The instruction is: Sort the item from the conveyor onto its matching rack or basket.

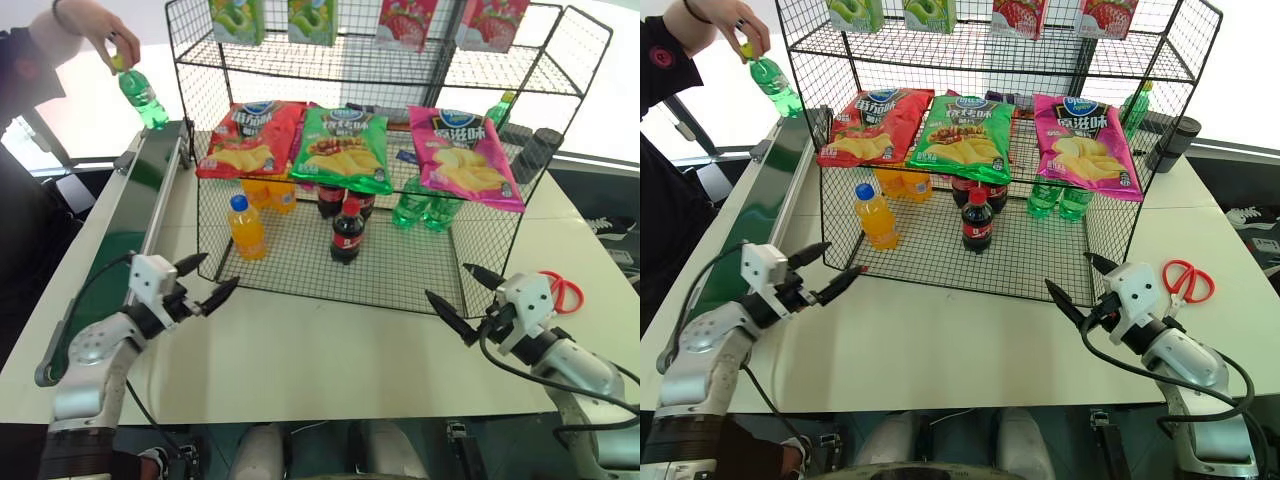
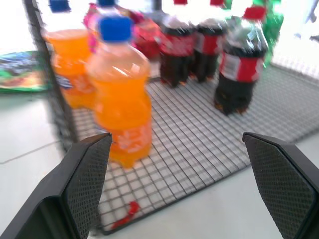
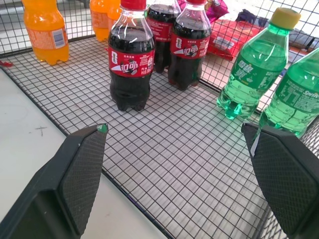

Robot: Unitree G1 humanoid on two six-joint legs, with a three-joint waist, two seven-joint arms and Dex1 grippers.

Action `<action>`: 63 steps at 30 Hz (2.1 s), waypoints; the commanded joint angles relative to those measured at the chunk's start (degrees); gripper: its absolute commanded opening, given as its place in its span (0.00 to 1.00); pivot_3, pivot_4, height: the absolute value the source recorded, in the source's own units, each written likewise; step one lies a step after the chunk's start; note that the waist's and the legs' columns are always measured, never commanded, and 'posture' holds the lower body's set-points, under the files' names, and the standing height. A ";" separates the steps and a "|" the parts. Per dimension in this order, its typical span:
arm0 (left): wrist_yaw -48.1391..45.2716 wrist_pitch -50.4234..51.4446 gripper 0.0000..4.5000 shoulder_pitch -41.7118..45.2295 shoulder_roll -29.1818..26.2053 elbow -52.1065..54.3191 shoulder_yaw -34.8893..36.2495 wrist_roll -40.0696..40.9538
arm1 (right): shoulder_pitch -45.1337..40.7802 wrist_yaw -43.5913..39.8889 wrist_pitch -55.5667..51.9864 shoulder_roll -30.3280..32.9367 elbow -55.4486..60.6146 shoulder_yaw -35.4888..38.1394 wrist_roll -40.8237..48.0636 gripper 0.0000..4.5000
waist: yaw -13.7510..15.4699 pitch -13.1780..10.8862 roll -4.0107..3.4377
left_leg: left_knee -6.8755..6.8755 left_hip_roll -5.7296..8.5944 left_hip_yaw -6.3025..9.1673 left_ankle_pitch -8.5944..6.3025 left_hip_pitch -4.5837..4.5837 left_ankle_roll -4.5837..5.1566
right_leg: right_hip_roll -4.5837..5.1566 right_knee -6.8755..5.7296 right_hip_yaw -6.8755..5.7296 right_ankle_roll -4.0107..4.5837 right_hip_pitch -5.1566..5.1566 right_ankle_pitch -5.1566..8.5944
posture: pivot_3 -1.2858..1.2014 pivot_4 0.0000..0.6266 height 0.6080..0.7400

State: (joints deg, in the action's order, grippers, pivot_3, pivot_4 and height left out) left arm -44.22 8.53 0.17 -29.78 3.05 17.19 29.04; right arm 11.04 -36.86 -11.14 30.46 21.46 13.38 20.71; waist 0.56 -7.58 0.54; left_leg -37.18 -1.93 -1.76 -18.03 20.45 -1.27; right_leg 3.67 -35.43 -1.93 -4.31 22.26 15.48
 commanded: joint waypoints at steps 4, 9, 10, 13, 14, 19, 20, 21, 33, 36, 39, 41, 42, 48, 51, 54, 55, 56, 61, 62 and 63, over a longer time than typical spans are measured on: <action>8.46 0.90 1.00 0.35 0.54 -0.94 10.68 3.62 | -3.24 -1.27 -2.73 -0.37 6.04 -5.93 1.63 0.99 | 0.06 0.00 0.01 | 0.00 0.00 0.00 0.00 0.01 0.00 | -0.01 0.00 0.00 -0.01 0.00 -0.01 | 0.52 0.24 1.00; 15.56 -4.07 1.00 1.15 0.75 -7.30 11.06 -3.72 | -5.92 -2.54 -3.54 -2.00 8.10 -14.00 1.19 0.99 | 0.14 0.02 0.07 | -0.01 0.04 0.00 0.00 0.00 0.00 | -0.06 0.00 -0.01 -0.02 0.00 -0.01 | 0.52 0.24 1.00; 17.01 -5.04 1.00 1.57 1.05 -8.47 11.04 -4.79 | -6.03 -2.81 -3.23 -2.60 8.21 -15.49 1.22 0.99 | 0.16 0.04 0.13 | 0.00 0.04 0.00 0.00 0.00 0.00 | -0.06 0.01 -0.01 -0.02 0.00 -0.01 | 0.52 0.24 1.00; 20.25 -6.81 1.00 3.06 2.34 -10.74 11.19 -6.09 | -6.56 -3.60 -2.35 -4.22 8.77 -20.48 0.27 0.99 | 0.22 0.09 0.31 | 0.00 0.04 0.01 0.00 0.02 0.00 | -0.04 0.01 -0.03 -0.02 0.01 -0.01 | 0.52 0.24 1.00; 20.69 -7.21 1.00 3.32 2.66 -10.80 11.13 -6.15 | -6.64 -3.76 -2.07 -4.55 8.78 -21.59 -0.08 0.99 | 0.19 0.10 0.35 | 0.00 0.04 0.02 0.00 0.03 0.00 | -0.03 0.01 -0.03 -0.02 0.01 -0.01 | 0.52 0.24 1.00; 24.43 -8.58 1.00 5.31 4.19 -11.56 11.67 -6.61 | -8.16 -5.62 -2.60 -5.26 7.66 -23.62 1.80 0.99 | 0.10 0.11 0.39 | -0.01 0.04 0.02 0.00 0.02 0.00 | 0.09 0.01 -0.03 -0.02 0.01 -0.02 | 0.52 0.24 1.00; 25.01 -8.77 1.00 5.54 4.23 -11.88 11.56 -6.97 | -8.42 -6.06 -2.30 -5.18 7.30 -23.77 1.73 0.99 | 0.10 0.11 0.40 | -0.01 0.03 0.02 0.00 0.02 -0.01 | 0.10 0.00 -0.03 -0.02 0.01 -0.02 | 0.52 0.24 1.00; 25.36 -8.91 1.00 5.64 4.21 -12.10 11.43 -7.25 | -8.53 -6.35 -2.10 -5.13 7.09 -23.87 1.65 0.99 | 0.10 0.11 0.40 | 0.00 0.03 0.02 0.00 0.01 -0.01 | 0.10 0.00 -0.03 -0.03 0.01 -0.02 | 0.52 0.24 1.00; 30.88 -9.84 1.00 6.34 6.18 -13.10 11.19 -8.85 | -8.35 -8.06 -1.17 -6.34 5.64 -26.00 1.56 0.99 | 0.11 0.12 0.40 | 0.03 0.02 0.01 -0.01 0.02 -0.02 | 0.17 0.02 -0.03 -0.03 0.04 -0.02 | 0.52 0.24 1.00; 31.44 -9.81 1.00 6.57 6.52 -13.08 11.14 -8.95 | -8.37 -8.45 -0.83 -6.32 5.25 -25.92 1.69 0.99 | 0.10 0.12 0.42 | 0.03 0.02 0.01 -0.01 0.03 -0.02 | 0.20 0.02 -0.03 -0.02 0.05 -0.02 | 0.52 0.24 1.00; 32.01 -10.08 1.00 6.83 6.72 -13.68 11.11 -9.42 | -8.65 -9.09 -0.38 -6.31 4.53 -25.81 1.73 0.99 | 0.07 0.12 0.42 | 0.03 0.02 0.01 -0.01 0.02 -0.03 | 0.22 0.02 -0.04 -0.02 0.05 -0.02 | 0.52 0.24 1.00; 32.48 -10.35 1.00 6.85 6.86 -14.00 11.11 -9.77 | -8.77 -9.42 -0.08 -6.34 4.22 -25.77 1.70 0.99 | 0.05 0.12 0.42 | 0.04 0.02 0.01 -0.01 0.02 -0.03 | 0.24 0.02 -0.04 -0.02 0.06 -0.02 | 0.52 0.24 1.00; 32.70 -10.56 1.00 6.97 6.93 -14.35 11.15 -9.84 | -8.94 -9.51 0.04 -6.44 4.00 -25.85 1.64 0.99 | 0.04 0.12 0.42 | 0.04 0.02 0.01 -0.01 0.02 -0.03 | 0.25 0.02 -0.04 -0.02 0.06 -0.02 | 0.52 0.24 1.00; 34.14 -11.72 1.00 7.45 7.49 -15.84 11.28 -10.62 | -9.46 -9.62 0.20 -7.03 3.57 -26.36 1.39 0.99 | 0.01 0.12 0.42 | 0.07 0.02 0.00 -0.01 0.03 -0.03 | 0.29 0.02 -0.04 -0.01 0.09 -0.02 | 0.52 0.24 1.00; 35.22 -12.18 1.00 7.63 7.68 -16.50 11.35 -10.97 | -9.63 -9.48 -0.04 -7.36 3.72 -26.62 1.29 0.99 | 0.03 0.12 0.42 | 0.08 0.04 0.00 -0.01 0.03 -0.04 | 0.36 0.02 -0.05 -0.01 0.10 -0.02 | 0.52 0.24 1.00; 35.45 -12.51 1.00 7.87 7.66 -16.93 11.31 -11.05 | -9.82 -9.36 -0.20 -7.55 3.72 -26.73 1.31 0.99 | 0.04 0.12 0.42 | 0.08 0.08 -0.01 -0.02 0.04 -0.04 | 0.43 0.02 -0.06 -0.01 0.10 -0.02 | 0.52 0.24 1.00; 35.55 -12.64 1.00 7.97 7.68 -17.10 11.34 -11.08 | -9.86 -9.34 -0.24 -7.58 3.72 -26.73 1.36 0.99 | 0.04 0.12 0.42 | 0.08 0.09 -0.01 -0.02 0.04 -0.05 | 0.44 0.02 -0.06 0.01 0.10 -0.01 | 0.52 0.24 1.00; 35.66 -12.79 1.00 8.09 7.67 -17.30 11.37 -11.13 | -9.91 -9.32 -0.30 -7.59 3.76 -26.73 1.41 0.99 | 0.04 0.12 0.42 | 0.08 0.09 -0.01 -0.02 0.05 -0.05 | 0.45 0.03 -0.06 0.02 0.10 -0.01 | 0.52 0.24 1.00; 35.99 -13.68 1.00 8.62 7.44 -18.35 11.32 -11.24 | -10.29 -9.27 -0.62 -7.59 3.85 -26.59 1.66 0.99 | 0.00 0.12 0.42 | 0.10 0.09 -0.01 -0.02 0.06 -0.06 | 0.48 0.04 -0.06 0.02 0.12 0.00 | 0.52 0.24 1.00; 36.03 -13.78 1.00 8.69 7.41 -18.48 11.32 -11.24 | -10.35 -9.29 -0.63 -7.57 3.86 -26.55 1.71 0.99 | -0.01 0.12 0.42 | 0.10 0.09 -0.01 -0.02 0.06 -0.06 | 0.48 0.04 -0.06 0.03 0.13 0.00 | 0.52 0.24 1.00; 36.06 -13.88 1.00 8.75 7.40 -18.60 11.33 -11.23 | -10.41 -9.32 -0.62 -7.55 3.86 -26.51 1.74 0.99 | -0.02 0.12 0.42 | 0.11 0.09 -0.01 -0.02 0.06 -0.06 | 0.48 0.04 -0.06 0.03 0.13 0.00 | 0.52 0.24 1.00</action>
State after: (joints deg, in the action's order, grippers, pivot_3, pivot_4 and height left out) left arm -8.43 -3.94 8.18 -21.86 -16.20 27.72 18.02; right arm 1.30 -46.09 -12.11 23.43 24.36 -13.22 21.49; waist 0.55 -7.46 0.96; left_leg -37.07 -1.85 -1.78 -18.05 20.52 -1.33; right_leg 4.15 -35.39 -1.99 -4.28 22.39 15.49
